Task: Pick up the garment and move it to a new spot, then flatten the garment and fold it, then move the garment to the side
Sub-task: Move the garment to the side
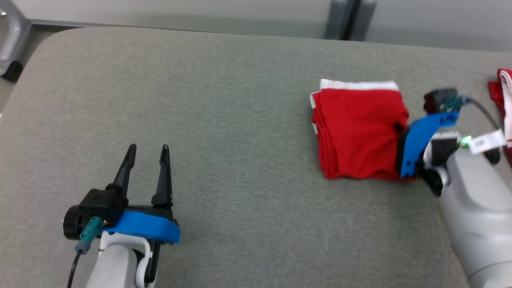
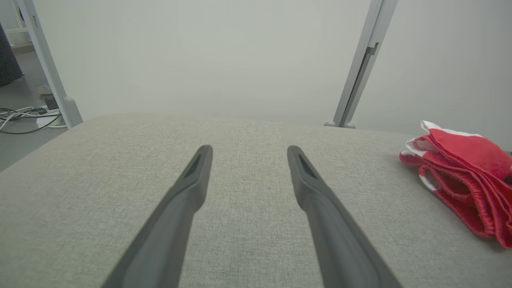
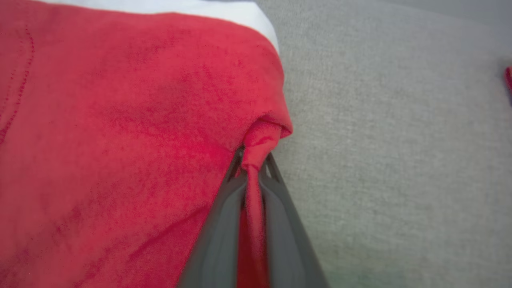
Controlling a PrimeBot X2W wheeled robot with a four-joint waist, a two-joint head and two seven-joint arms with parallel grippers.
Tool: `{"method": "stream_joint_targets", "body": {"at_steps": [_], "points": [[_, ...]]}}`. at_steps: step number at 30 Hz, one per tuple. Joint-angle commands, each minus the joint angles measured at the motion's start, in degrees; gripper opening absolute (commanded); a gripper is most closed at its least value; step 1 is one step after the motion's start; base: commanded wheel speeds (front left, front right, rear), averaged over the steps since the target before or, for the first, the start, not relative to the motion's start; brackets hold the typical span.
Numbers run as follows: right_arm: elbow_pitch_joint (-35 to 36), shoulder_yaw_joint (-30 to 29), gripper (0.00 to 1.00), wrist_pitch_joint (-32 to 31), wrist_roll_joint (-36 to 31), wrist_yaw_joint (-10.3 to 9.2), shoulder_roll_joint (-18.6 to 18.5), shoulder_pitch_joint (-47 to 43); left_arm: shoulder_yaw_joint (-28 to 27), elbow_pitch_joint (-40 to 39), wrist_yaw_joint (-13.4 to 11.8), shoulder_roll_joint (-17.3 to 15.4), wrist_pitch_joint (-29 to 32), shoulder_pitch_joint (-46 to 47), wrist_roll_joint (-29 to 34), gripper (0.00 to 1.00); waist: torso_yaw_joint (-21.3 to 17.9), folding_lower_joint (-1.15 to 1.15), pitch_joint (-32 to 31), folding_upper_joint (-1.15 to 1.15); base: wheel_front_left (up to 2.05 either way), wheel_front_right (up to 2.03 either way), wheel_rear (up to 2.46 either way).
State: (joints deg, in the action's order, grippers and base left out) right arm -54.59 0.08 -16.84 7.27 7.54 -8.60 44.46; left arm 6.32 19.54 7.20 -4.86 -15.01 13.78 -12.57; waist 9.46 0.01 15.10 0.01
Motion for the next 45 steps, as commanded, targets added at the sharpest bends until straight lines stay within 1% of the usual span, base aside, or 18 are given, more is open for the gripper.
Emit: {"method": "stream_joint_targets", "body": {"at_steps": [1,8,14,17,19,21,22,23,26,30,36,41,42,43,44,45], "points": [[1.92,2.55,0.0,-0.38,0.69,-0.06,-2.23,2.98,-0.22,-0.89,0.34,0.09,-0.2,0.87,0.13,1.0,-1.28,-0.01,0.14,-0.01,0.0,0.0,0.0],[8.73,12.16,0.0,-4.68,3.32,-0.06,-10.97,12.44,-0.9,-2.41,0.36,-0.37,-0.17,2.61,0.2,1.0,-6.41,-0.01,3.36,-0.01,0.0,0.0,0.0],[12.73,18.36,0.0,-7.51,6.06,-0.05,-18.76,16.5,-0.38,-3.28,0.37,-0.73,-0.17,4.86,0.56,1.0,-10.31,-0.01,6.83,-0.01,0.0,0.0,0.0],[15.03,21.25,0.0,-7.3,6.55,-0.06,-22.99,16.69,0.0,-3.67,0.38,-1.22,-0.17,5.96,0.58,1.0,-12.02,-0.01,8.71,-0.01,0.0,0.0,0.0],[16.81,23.41,0.0,-5.5,5.94,-0.06,-25.53,16.78,0.24,-3.92,0.39,-1.57,-0.17,6.62,0.32,1.0,-13.12,-0.01,10.0,-0.01,0.0,0.0,0.0],[17.16,24.56,0.0,-4.54,5.28,-0.06,-28.23,16.85,0.81,-4.23,0.26,-2.08,-0.17,7.42,0.35,1.0,-14.04,-0.01,11.6,-0.01,0.0,0.0,0.0],[17.16,24.56,0.0,-4.54,5.28,-0.06,-28.23,16.85,0.81,-4.23,0.26,-2.08,-0.17,7.42,0.35,1.0,-14.04,-0.01,11.6,-0.01,0.0,0.0,0.0],[17.29,24.67,0.0,-4.04,4.95,-0.06,-29.32,17.29,1.09,-4.5,0.25,-2.26,-0.17,8.09,0.48,1.0,-14.36,-0.01,12.54,-0.01,0.0,0.0,0.0],[16.74,23.48,0.0,-2.07,3.35,-0.06,-31.21,18.03,1.47,-5.36,0.25,-3.15,-0.16,9.45,0.45,1.0,-14.96,-0.01,14.86,-0.01,0.0,0.0,0.0],[15.04,19.65,0.0,0.02,0.26,-0.06,-32.32,17.93,2.24,-6.25,0.24,-3.96,-0.17,11.33,0.61,1.0,-15.22,-0.01,17.45,-0.01,0.0,0.0,0.0],[12.05,11.8,0.0,2.77,-6.5,-0.06,-30.74,17.14,2.55,-6.82,0.23,-5.33,-0.15,12.2,0.71,1.0,-15.15,-0.01,19.34,-0.01,0.0,0.0,0.0],[10.41,3.81,0.0,3.22,-12.87,-0.06,-27.84,16.13,2.56,-6.58,0.22,-5.78,-0.08,11.96,0.8,1.0,-15.16,-0.01,19.45,-0.01,0.0,0.0,0.0],[10.38,1.92,0.25,3.5,-14.11,-0.06,-27.12,16.04,2.6,-6.49,0.22,-5.83,-0.08,11.92,0.84,1.0,-15.16,-0.01,19.4,-0.01,0.0,0.0,0.0],[10.31,0.3,0.89,3.32,-15.57,-0.06,-26.45,15.82,2.67,-6.35,0.22,-5.85,-0.08,11.9,0.86,1.0,-15.13,-0.01,19.3,-0.01,0.0,0.0,0.0],[10.28,-1.63,1.0,2.91,-16.91,-0.06,-25.63,15.49,2.72,-6.25,0.22,-5.87,-0.08,11.86,0.86,1.0,-15.11,-0.01,19.13,-0.01,0.0,0.0,0.0],[10.41,-3.76,1.0,2.4,-18.22,-0.06,-24.65,15.12,2.75,-6.17,0.21,-5.86,-0.08,11.81,0.87,1.0,-15.08,-0.01,18.93,-0.01,0.0,0.0,0.0]]}}
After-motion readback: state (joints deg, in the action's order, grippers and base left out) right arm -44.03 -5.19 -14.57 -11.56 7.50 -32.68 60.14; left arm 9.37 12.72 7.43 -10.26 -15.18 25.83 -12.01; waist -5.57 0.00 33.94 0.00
